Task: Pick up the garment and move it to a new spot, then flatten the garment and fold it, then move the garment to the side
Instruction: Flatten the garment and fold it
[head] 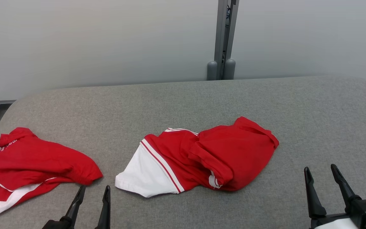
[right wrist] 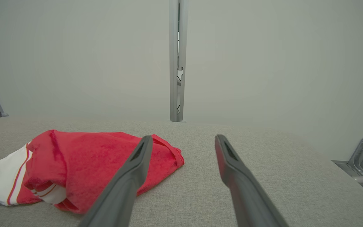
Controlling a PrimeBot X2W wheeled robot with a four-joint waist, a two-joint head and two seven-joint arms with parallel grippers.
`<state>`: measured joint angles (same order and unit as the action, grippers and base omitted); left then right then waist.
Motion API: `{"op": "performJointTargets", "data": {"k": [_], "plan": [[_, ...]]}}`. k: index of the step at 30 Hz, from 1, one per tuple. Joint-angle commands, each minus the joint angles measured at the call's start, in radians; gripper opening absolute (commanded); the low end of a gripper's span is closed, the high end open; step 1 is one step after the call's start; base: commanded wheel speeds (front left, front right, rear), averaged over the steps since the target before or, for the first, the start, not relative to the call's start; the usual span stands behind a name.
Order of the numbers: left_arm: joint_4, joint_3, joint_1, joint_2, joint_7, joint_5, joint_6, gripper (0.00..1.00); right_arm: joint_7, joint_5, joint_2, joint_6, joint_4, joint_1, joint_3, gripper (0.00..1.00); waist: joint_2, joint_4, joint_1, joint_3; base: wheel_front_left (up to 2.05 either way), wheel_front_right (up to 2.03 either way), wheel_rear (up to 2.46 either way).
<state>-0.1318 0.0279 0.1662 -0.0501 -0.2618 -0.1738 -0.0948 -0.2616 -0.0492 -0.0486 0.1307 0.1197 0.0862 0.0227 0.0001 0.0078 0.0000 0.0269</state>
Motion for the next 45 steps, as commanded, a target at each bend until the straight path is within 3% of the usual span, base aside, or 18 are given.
{"op": "performJointTargets", "data": {"k": [1,12,19,22,28,32,33,34,40,45], "plan": [[-0.001,-0.004,-0.007,-0.002,-0.005,0.005,-0.002,1.00,-0.005,0.000,-0.004,0.000,0.002,-0.010,-0.001,1.00,-0.0001,-0.002,0.0000,-0.001,0.00,0.00,0.00],[-0.057,0.020,-0.033,-0.002,-0.003,-0.076,0.022,1.00,-0.005,0.010,-0.004,0.000,-0.012,-0.021,-0.011,1.00,-0.0001,-0.030,0.0000,-0.019,0.00,0.00,0.00],[-0.245,0.105,-0.166,-0.002,0.086,-0.409,0.031,1.00,-0.005,0.013,-0.005,0.000,-0.033,-0.053,-0.035,1.00,-0.0001,-0.063,0.0000,-0.079,0.00,0.00,0.00],[-0.303,0.135,-0.230,-0.003,0.151,-0.496,0.062,1.00,-0.005,0.010,-0.007,0.000,-0.039,-0.072,-0.045,1.00,-0.0001,-0.077,0.0000,-0.116,0.00,0.00,0.00],[-0.420,0.157,-0.330,-0.003,0.247,-0.524,0.121,1.00,-0.005,0.000,-0.007,0.000,-0.042,-0.106,-0.050,1.00,-0.0001,-0.109,0.0000,-0.170,0.00,0.00,0.00],[-0.474,0.164,-0.371,-0.001,0.287,-0.544,0.104,1.00,-0.005,-0.003,-0.006,0.000,-0.043,-0.123,-0.049,1.00,-0.0001,-0.119,0.0000,-0.198,0.00,0.00,0.00],[-0.482,0.169,-0.381,-0.001,0.286,-0.543,0.095,0.46,-0.005,-0.004,-0.006,0.000,-0.041,-0.126,-0.049,1.00,-0.0001,-0.121,0.0000,-0.202,0.00,0.00,0.00],[-0.492,0.183,-0.397,-0.001,0.277,-0.534,0.072,0.00,-0.005,-0.006,-0.005,0.000,-0.039,-0.129,-0.048,1.00,-0.0001,-0.122,0.0000,-0.206,0.00,0.00,0.00],[-0.425,0.143,-0.473,-0.006,0.216,-0.607,0.016,0.00,-0.005,-0.012,-0.004,0.000,-0.032,-0.134,-0.043,1.00,-0.0001,-0.112,0.0000,-0.200,0.00,0.00,0.00],[-0.281,0.103,-0.554,-0.010,0.206,-0.658,0.005,0.00,-0.005,-0.017,-0.004,0.000,-0.025,-0.127,-0.049,1.00,-0.0001,-0.096,0.0000,-0.171,0.00,0.00,0.00]]}}
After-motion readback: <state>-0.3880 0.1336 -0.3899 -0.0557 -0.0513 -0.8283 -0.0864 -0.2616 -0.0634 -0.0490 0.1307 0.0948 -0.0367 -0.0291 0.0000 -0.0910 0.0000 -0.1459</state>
